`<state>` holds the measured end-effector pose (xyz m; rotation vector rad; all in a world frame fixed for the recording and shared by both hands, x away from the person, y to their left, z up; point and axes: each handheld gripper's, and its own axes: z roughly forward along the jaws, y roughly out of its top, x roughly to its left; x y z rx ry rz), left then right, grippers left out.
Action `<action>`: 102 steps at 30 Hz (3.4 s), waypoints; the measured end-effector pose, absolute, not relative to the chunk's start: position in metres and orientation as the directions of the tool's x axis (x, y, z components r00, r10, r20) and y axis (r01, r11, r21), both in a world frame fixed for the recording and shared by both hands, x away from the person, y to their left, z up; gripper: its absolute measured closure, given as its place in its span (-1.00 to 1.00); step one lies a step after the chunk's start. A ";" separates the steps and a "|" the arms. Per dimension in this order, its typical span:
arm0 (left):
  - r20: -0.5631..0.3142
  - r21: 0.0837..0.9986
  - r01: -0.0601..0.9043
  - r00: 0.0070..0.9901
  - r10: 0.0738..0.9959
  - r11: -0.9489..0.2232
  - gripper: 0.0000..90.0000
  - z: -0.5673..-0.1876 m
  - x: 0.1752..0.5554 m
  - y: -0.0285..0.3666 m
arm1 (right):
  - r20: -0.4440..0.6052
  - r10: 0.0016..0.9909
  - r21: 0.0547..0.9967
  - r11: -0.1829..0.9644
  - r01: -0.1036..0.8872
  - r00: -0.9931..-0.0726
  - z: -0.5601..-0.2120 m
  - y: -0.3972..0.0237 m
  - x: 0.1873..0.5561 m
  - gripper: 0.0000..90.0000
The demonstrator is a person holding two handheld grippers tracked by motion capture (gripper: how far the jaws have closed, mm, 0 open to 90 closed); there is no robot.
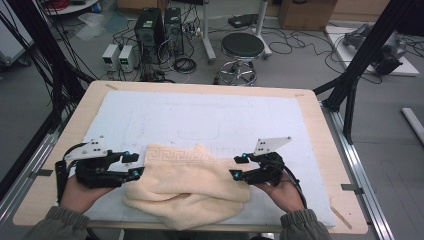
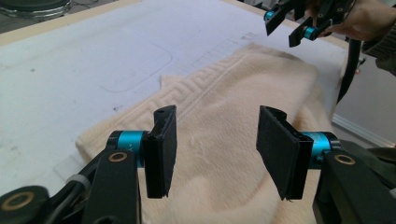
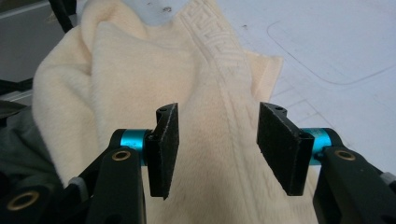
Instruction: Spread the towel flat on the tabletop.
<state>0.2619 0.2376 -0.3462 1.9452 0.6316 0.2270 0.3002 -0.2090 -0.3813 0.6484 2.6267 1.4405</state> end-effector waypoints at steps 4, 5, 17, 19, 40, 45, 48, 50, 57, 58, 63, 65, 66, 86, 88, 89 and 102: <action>-0.076 0.876 0.309 0.846 0.527 -0.370 0.02 -0.360 0.279 0.225 | 0.137 0.386 0.815 0.479 0.325 -0.912 -0.387 -0.199 0.309 0.01; -0.086 0.862 0.330 0.843 0.531 -0.385 0.03 -0.373 0.290 0.218 | 0.147 0.386 0.801 0.493 0.339 -0.910 -0.394 -0.193 0.316 0.00; -0.261 0.672 0.484 0.863 0.433 -0.560 0.68 -0.431 0.297 0.191 | 0.215 0.345 0.766 0.521 0.377 -0.914 -0.425 -0.193 0.319 0.91; -0.245 0.670 0.463 0.876 0.415 -0.580 0.92 -0.429 0.295 0.187 | 0.217 0.346 0.771 0.513 0.378 -0.913 -0.423 -0.194 0.318 0.92; -0.138 0.871 0.322 0.885 0.445 -0.372 0.99 -0.341 0.258 0.219 | -0.008 0.350 0.866 0.471 0.168 -0.937 -0.321 -0.197 0.305 0.93; -0.188 0.848 0.364 0.886 0.423 -0.384 0.99 -0.376 0.222 0.221 | 0.044 0.313 0.817 0.535 0.215 -0.949 -0.361 -0.198 0.274 0.92; -0.217 0.822 0.389 0.889 0.403 -0.416 0.99 -0.394 0.204 0.218 | 0.101 0.296 0.807 0.534 0.252 -0.950 -0.387 -0.200 0.254 0.92; -0.222 0.806 0.395 0.893 0.392 -0.441 0.99 -0.402 0.199 0.216 | 0.109 0.287 0.791 0.555 0.258 -0.952 -0.399 -0.199 0.245 0.92; -0.228 0.811 0.386 0.901 0.369 -0.440 0.68 -0.389 0.200 0.214 | 0.143 0.290 0.797 0.534 0.283 -0.946 -0.403 -0.199 0.236 0.52; -0.216 0.818 0.373 0.905 0.367 -0.439 0.64 -0.384 0.201 0.215 | 0.148 0.293 0.806 0.518 0.287 -0.945 -0.398 -0.201 0.236 0.48; -0.187 0.847 0.346 0.904 0.384 -0.403 0.43 -0.359 0.215 0.219 | 0.131 0.360 0.836 0.460 0.298 -0.924 -0.383 -0.217 0.243 0.34; -0.175 0.852 0.337 0.905 0.389 -0.400 0.39 -0.356 0.219 0.220 | 0.129 0.388 0.840 0.446 0.308 -0.913 -0.382 -0.224 0.247 0.30; -0.151 0.860 0.323 0.900 0.408 -0.395 0.37 -0.351 0.228 0.218 | 0.136 0.401 0.835 0.446 0.323 -0.906 -0.383 -0.226 0.250 0.28; -0.261 0.653 0.492 0.860 0.438 -0.576 0.94 -0.424 0.291 0.183 | 0.186 0.377 0.731 0.564 0.384 -0.907 -0.423 -0.220 0.283 0.90; -0.239 0.680 0.482 0.859 0.454 -0.553 0.98 -0.420 0.291 0.186 | 0.169 0.389 0.740 0.557 0.377 -0.906 -0.416 -0.220 0.288 0.91; -0.226 0.701 0.475 0.855 0.467 -0.532 0.99 -0.416 0.291 0.189 | 0.153 0.394 0.747 0.554 0.366 -0.907 -0.410 -0.220 0.290 0.91; -0.167 0.816 0.439 0.801 0.575 -0.376 0.99 -0.382 0.298 0.204 | -0.075 0.504 0.824 0.517 0.231 -0.860 -0.340 -0.210 0.328 0.90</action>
